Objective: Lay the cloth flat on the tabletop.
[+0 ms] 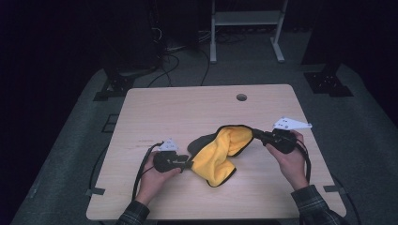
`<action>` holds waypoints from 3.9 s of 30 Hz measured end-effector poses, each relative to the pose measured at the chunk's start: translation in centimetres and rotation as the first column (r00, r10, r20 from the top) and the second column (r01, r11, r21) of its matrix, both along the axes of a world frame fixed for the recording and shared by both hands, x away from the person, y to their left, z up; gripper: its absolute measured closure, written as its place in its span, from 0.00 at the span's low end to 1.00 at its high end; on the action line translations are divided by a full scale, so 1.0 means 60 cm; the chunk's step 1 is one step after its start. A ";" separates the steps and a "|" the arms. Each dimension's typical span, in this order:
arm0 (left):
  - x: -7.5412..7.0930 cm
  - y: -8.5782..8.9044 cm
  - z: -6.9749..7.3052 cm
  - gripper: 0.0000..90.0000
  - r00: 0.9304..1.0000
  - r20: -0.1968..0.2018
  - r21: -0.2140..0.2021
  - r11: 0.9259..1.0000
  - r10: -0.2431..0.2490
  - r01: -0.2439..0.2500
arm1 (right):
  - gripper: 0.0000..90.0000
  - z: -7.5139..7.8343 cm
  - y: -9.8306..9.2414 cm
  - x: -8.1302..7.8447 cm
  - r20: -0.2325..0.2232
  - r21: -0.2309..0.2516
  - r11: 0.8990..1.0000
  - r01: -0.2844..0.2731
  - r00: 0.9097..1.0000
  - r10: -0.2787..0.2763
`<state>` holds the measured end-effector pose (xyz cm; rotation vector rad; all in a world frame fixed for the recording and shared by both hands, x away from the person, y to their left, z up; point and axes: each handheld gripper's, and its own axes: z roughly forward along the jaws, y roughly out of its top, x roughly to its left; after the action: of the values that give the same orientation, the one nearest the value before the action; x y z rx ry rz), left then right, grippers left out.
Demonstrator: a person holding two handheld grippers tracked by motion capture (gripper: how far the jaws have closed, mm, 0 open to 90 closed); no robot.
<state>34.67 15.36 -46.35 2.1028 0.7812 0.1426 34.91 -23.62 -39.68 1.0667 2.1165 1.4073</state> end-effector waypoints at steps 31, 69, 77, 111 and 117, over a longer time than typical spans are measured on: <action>-0.009 0.096 0.206 0.98 0.963 0.228 -0.214 0.972 0.143 -0.093 | 0.98 0.108 -0.049 -0.043 0.159 0.064 0.998 0.025 0.987 -0.035; -0.009 -0.019 0.153 0.57 0.971 0.228 -0.084 0.993 -0.067 0.088 | 0.98 0.030 0.077 -0.042 0.015 -0.065 0.959 -0.277 0.960 0.278; -0.020 -0.087 0.136 0.63 0.937 0.258 -0.017 0.968 -0.237 0.250 | 0.98 0.027 0.118 -0.047 0.005 -0.076 0.931 -0.357 0.934 0.358; -0.007 -0.006 0.098 0.96 0.980 0.162 -0.018 0.992 -0.117 0.122 | 0.57 -0.061 -0.112 0.055 -0.098 -0.086 0.996 -0.005 0.995 -0.003; 0.002 0.011 0.097 0.96 0.984 0.159 -0.020 0.996 -0.085 0.090 | 0.55 -0.089 -0.114 0.065 -0.149 -0.113 0.993 -0.015 0.989 -0.002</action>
<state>34.79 16.03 -40.54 2.0675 0.5923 0.2465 38.78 -30.46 -45.04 1.1526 2.2772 1.2268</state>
